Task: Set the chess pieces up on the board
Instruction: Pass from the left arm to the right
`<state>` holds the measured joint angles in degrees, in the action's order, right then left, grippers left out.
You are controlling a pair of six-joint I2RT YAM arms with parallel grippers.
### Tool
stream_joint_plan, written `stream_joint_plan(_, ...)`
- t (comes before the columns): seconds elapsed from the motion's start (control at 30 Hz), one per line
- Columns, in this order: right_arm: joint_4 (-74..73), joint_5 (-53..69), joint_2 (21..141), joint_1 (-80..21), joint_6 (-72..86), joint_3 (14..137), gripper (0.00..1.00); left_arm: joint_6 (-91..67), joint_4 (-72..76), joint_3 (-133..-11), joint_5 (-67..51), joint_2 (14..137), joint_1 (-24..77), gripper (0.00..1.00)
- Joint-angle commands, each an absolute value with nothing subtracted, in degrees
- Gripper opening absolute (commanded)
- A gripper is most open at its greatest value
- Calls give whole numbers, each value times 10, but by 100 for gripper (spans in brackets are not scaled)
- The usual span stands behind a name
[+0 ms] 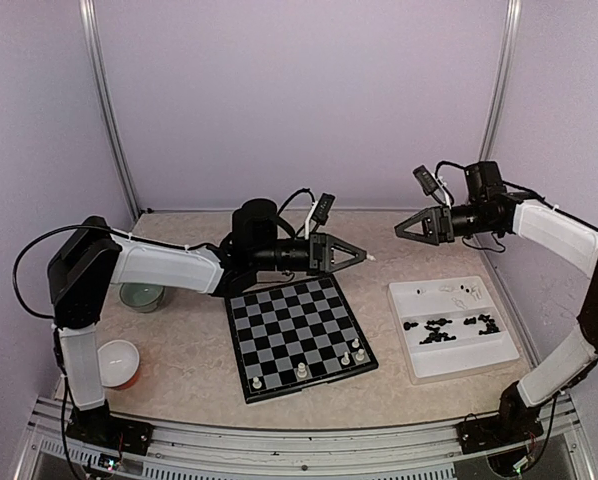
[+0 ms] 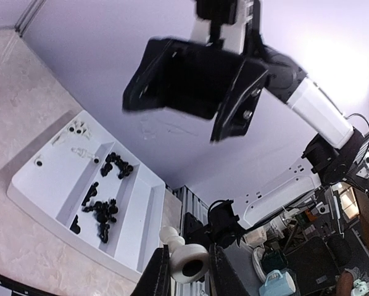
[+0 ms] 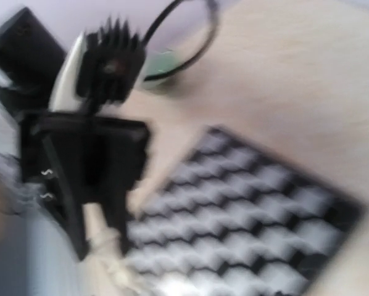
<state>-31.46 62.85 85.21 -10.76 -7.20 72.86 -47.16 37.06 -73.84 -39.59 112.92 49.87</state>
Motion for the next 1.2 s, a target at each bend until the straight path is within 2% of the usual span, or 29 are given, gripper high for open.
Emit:
stream_joint_plan(0.0,-101,828,866,-114,177,649,63,-452,435,-738,-355,1110,503,16)
stream_joint_plan(0.07,-31,842,871,-118,235,626,63,-461,456,-742,-348,1117,503,16)
stream_joint_plan(0.43,-48,828,887,-146,218,640,59,-498,489,-812,-355,1184,513,17)
stream_joint_plan(0.67,-31,839,890,-154,227,638,38,-506,487,-828,-349,1200,513,17)
stream_joint_plan(0.77,-20,844,890,-154,236,634,26,-510,487,-829,-346,1204,514,17)
stream_joint_plan(0.93,-3,846,889,-154,251,627,20,-511,482,-831,-339,1209,514,17)
stream_joint_plan(1.07,-4,844,888,-154,239,633,8,-508,463,-833,-333,1214,514,18)
stream_joint_plan(1.13,-41,836,891,-154,202,650,5,-506,459,-829,-330,1212,513,20)
stream_joint_plan(1.17,-79,826,893,-153,171,665,3,-504,456,-825,-327,1210,512,25)
